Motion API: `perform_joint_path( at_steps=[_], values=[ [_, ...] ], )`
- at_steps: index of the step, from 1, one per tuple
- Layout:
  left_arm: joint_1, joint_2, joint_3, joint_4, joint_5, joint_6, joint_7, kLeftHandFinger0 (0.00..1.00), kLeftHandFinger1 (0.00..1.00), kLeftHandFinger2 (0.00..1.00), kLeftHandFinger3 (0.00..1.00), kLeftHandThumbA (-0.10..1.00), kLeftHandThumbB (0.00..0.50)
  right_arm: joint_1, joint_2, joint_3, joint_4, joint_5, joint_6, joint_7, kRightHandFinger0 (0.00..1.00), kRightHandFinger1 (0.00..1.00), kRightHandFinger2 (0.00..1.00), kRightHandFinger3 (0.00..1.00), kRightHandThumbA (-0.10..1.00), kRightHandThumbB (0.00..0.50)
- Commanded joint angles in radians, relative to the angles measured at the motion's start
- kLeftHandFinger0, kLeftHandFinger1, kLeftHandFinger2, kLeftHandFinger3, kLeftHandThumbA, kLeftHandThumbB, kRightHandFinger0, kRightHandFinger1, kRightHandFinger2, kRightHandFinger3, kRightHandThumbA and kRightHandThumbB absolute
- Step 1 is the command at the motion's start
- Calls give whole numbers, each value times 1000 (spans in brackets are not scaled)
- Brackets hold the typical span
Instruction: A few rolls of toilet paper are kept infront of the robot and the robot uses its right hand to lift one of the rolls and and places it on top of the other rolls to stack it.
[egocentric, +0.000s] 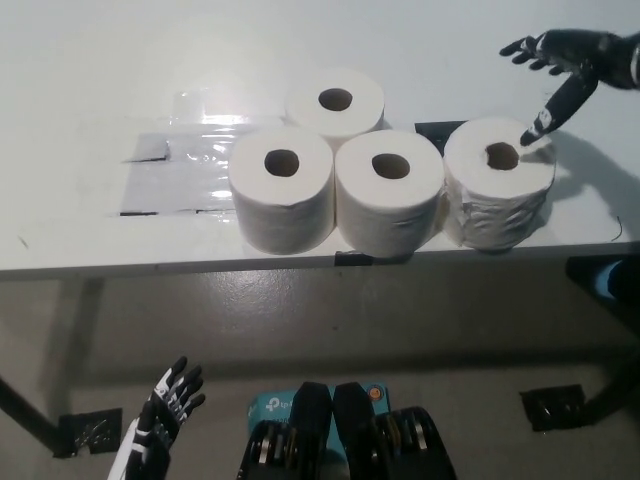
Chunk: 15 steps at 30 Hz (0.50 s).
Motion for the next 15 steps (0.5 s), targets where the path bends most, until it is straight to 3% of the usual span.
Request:
perform_joint_path(
  at_steps=[1, 3, 5, 12, 15],
  values=[
    [4, 8, 2, -19, 11, -8, 7, 1000, 1000, 1000, 1000, 1000, 258, -97, -21, 15, 14, -57, 18, 101, 1000, 1000, 1000, 1000, 1000, 378],
    [3, 10, 2, -18, 8, -7, 3, 1000, 1000, 1000, 1000, 1000, 254, -105, -15, 21, 27, -75, 26, 100, 1000, 1000, 1000, 1000, 1000, 401],
    [4, 10, -2, -26, 10, -4, 0, 1000, 1000, 1000, 1000, 1000, 243, -108, -18, 17, 33, -78, -7, 114, 1000, 1000, 1000, 1000, 1000, 366],
    [5, 10, -2, -15, 12, -13, -1, 1000, 1000, 1000, 1000, 1000, 229, -105, 0, -7, 65, -92, -68, 93, 1000, 1000, 1000, 1000, 1000, 359],
    [7, 7, -3, -17, 13, -9, 0, 1000, 1000, 1000, 1000, 1000, 234, -99, 7, -20, 69, -88, -89, 95, 1000, 1000, 1000, 1000, 1000, 318]
  ],
)
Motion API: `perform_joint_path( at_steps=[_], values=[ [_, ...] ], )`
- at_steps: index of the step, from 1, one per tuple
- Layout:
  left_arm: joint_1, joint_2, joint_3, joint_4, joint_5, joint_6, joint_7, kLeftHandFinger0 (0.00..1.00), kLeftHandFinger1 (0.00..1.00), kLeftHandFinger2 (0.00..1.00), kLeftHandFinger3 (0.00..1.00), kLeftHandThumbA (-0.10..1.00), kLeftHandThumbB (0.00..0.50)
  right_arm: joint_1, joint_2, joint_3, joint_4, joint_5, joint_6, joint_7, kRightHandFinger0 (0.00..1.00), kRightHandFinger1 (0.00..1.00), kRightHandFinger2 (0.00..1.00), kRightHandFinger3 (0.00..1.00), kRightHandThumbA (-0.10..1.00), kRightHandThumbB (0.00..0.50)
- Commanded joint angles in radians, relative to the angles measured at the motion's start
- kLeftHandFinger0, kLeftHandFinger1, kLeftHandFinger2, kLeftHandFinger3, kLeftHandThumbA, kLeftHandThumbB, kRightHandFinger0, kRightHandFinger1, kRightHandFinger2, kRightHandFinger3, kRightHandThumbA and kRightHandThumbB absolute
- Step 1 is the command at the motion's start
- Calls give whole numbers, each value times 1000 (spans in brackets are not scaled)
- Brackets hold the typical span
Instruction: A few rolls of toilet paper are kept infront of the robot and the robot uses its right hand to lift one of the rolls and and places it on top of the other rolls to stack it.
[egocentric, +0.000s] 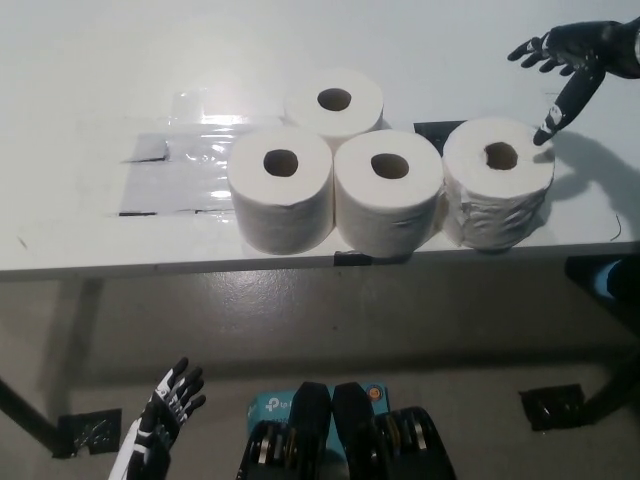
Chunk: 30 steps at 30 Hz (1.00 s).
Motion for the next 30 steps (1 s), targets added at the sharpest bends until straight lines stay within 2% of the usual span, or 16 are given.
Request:
perform_joint_path(
  at_steps=[1, 3, 5, 8, 11, 17, 19, 22, 25, 28, 30],
  values=[
    [5, 7, -1, -20, 1, -5, 1, 1000, 1000, 1000, 1000, 1000, 239, -71, -1, -20, 7, -29, -60, 14, 1000, 1000, 1000, 1000, 1000, 321],
    [4, 7, -1, -21, 0, -1, 0, 1000, 1000, 1000, 1000, 1000, 238, -70, 4, -18, 11, -42, -59, 5, 1000, 1000, 1000, 1000, 1000, 320],
    [6, 8, -3, -27, 1, 7, 0, 1000, 1000, 1000, 1000, 1000, 234, -66, 9, -18, 11, -51, -46, -2, 1000, 1000, 1000, 1000, 1000, 295],
    [7, 8, -4, -25, 13, 6, 4, 1000, 1000, 1000, 1000, 1000, 252, -64, 20, -18, 18, -62, -46, -12, 1000, 1000, 1000, 1000, 1000, 291],
    [10, 7, -7, -27, 19, 7, 4, 1000, 1000, 1000, 1000, 1000, 243, -67, 30, -23, 34, -68, -51, -19, 1000, 1000, 1000, 1000, 1000, 283],
    [6, 6, -5, -26, 12, 5, 2, 1000, 1000, 1000, 1000, 1000, 229, -78, 49, -29, 70, -79, -92, -28, 1000, 1000, 1000, 1000, 1000, 286],
    [8, 4, -3, -32, 13, 9, 6, 1000, 1000, 1000, 1000, 1000, 228, -83, 58, -25, 90, -92, -101, -38, 1000, 1000, 1000, 1000, 1000, 312],
    [6, 6, -5, -24, 21, -10, 5, 1000, 1000, 1000, 1000, 1000, 227, -81, 62, -35, 98, -88, -112, -41, 1000, 1000, 1000, 1000, 1000, 322],
    [8, 4, -4, -26, 16, -6, 4, 1000, 1000, 1000, 1000, 1000, 213, -83, 70, -36, 118, -99, -127, -48, 1000, 1000, 1000, 1000, 1000, 319],
    [12, 5, -5, -34, 14, 5, 3, 1000, 1000, 1000, 1000, 1000, 228, -81, 75, -39, 122, -106, -140, -54, 1000, 1000, 1000, 1000, 1000, 325],
    [10, 4, -4, -29, 15, -1, 4, 1000, 1000, 1000, 1000, 1000, 220, -78, 78, -47, 120, -105, -139, -66, 1000, 1000, 1000, 1000, 1000, 315]
  ],
)
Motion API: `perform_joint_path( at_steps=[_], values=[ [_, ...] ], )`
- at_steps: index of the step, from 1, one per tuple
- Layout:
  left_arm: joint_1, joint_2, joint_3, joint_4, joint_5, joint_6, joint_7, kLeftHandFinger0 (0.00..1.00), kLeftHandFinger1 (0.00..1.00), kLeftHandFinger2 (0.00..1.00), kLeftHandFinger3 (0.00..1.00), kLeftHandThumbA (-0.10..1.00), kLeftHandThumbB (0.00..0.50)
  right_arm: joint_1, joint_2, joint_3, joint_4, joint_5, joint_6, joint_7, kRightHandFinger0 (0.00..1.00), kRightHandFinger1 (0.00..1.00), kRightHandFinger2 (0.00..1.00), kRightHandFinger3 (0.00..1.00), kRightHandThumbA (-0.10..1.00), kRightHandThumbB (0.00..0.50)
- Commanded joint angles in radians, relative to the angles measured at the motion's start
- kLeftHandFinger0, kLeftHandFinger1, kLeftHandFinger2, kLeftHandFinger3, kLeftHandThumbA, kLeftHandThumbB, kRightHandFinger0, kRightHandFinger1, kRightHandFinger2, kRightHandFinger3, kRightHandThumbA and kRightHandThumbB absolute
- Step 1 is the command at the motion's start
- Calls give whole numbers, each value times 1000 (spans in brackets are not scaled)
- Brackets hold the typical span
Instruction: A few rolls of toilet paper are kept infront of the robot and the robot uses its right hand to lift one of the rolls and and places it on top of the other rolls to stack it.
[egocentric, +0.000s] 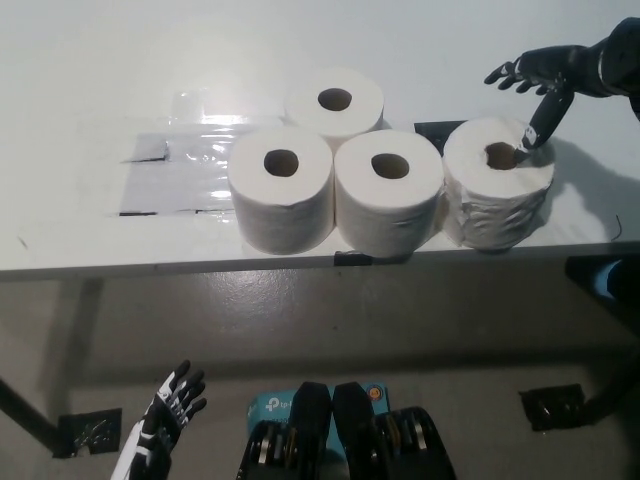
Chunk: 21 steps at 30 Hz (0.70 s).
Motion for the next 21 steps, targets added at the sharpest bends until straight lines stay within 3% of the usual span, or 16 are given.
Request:
perform_joint_path(
  at_steps=[1, 6, 12, 18, 21],
  values=[
    [5, 3, -2, -29, 2, -3, 5, 1000, 1000, 1000, 1000, 1000, 220, -76, -5, -37, 7, -13, -67, -50, 1000, 1000, 1000, 1000, 1000, 298],
    [2, 4, -2, -25, 1, -7, 2, 1000, 1000, 1000, 1000, 1000, 236, -85, 0, -56, 22, -21, -88, -76, 1000, 1000, 1000, 1000, 1000, 289],
    [8, 5, -2, -34, 5, 0, 4, 1000, 1000, 1000, 1000, 1000, 229, -94, 8, -81, 42, -15, -93, -70, 1000, 1000, 1000, 1000, 1000, 236],
    [10, 8, -3, -32, 4, 1, 0, 1000, 1000, 1000, 1000, 1000, 246, -86, 10, -75, 28, -31, -89, -69, 1000, 1000, 1000, 1000, 1000, 241],
    [10, 9, -3, -30, 7, -8, 1, 1000, 1000, 1000, 1000, 1000, 226, -82, 10, -72, 28, -34, -102, -72, 1000, 1000, 1000, 1000, 1000, 279]
  ],
)
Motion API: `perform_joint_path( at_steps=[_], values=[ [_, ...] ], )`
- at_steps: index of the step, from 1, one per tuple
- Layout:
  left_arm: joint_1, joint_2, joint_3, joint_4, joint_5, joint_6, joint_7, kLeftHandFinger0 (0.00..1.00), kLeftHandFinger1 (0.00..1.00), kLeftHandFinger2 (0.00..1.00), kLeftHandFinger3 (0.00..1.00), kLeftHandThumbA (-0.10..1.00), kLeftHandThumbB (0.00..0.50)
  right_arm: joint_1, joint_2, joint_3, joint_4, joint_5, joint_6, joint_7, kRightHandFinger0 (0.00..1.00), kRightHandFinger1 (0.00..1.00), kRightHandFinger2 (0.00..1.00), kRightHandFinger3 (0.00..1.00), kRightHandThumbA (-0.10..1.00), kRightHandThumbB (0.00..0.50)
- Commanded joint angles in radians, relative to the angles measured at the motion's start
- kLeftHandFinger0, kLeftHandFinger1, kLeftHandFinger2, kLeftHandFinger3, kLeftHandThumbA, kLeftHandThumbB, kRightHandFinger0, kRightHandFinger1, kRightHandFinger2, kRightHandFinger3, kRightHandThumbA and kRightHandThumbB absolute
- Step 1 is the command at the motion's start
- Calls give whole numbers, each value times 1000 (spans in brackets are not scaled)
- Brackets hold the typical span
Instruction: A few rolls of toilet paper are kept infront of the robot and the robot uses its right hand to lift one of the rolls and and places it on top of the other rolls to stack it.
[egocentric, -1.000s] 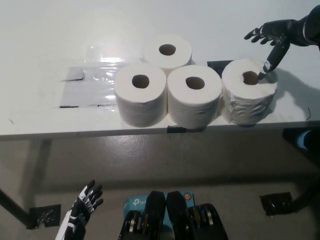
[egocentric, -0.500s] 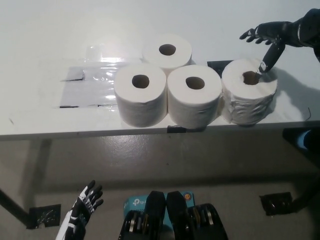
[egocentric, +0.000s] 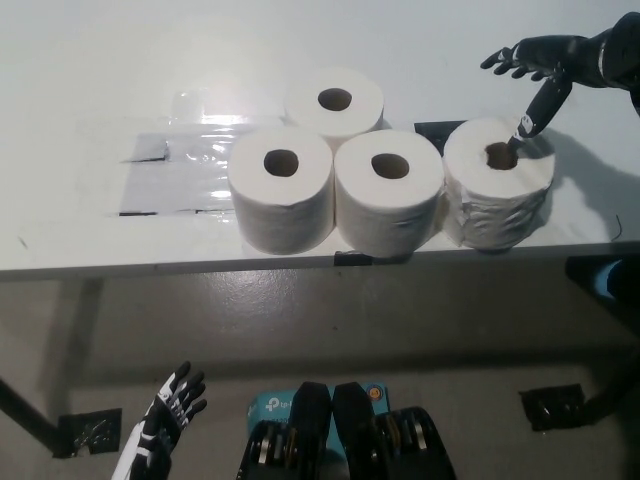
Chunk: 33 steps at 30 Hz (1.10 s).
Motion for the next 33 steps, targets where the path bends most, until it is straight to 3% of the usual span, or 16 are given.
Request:
perform_joint_path(
  at_steps=[1, 10, 11, 18, 33],
  values=[
    [8, 9, -3, -32, 4, -8, 1, 1000, 1000, 1000, 1000, 1000, 223, -68, -5, -20, -25, -14, -35, -31, 1000, 1000, 1000, 1000, 1000, 279],
    [7, 5, -3, -31, -6, -3, -1, 1000, 1000, 1000, 1000, 1000, 219, -62, 9, -32, -5, -7, -44, -29, 1000, 1000, 1000, 1000, 1000, 253],
    [7, 5, -3, -31, -5, -2, 0, 1000, 1000, 1000, 1000, 1000, 237, -64, 12, -31, 2, -9, -44, -28, 1000, 1000, 1000, 1000, 1000, 254],
    [11, 4, -2, -31, -5, -7, 1, 1000, 1000, 1000, 1000, 1000, 228, -57, 38, -25, 17, -41, 4, -63, 1000, 1000, 1000, 1000, 1000, 317],
    [12, 5, -3, -36, 8, -14, 4, 1000, 1000, 1000, 1000, 1000, 239, -61, 52, -34, 73, -41, -43, -75, 1000, 1000, 1000, 1000, 1000, 273]
  ],
)
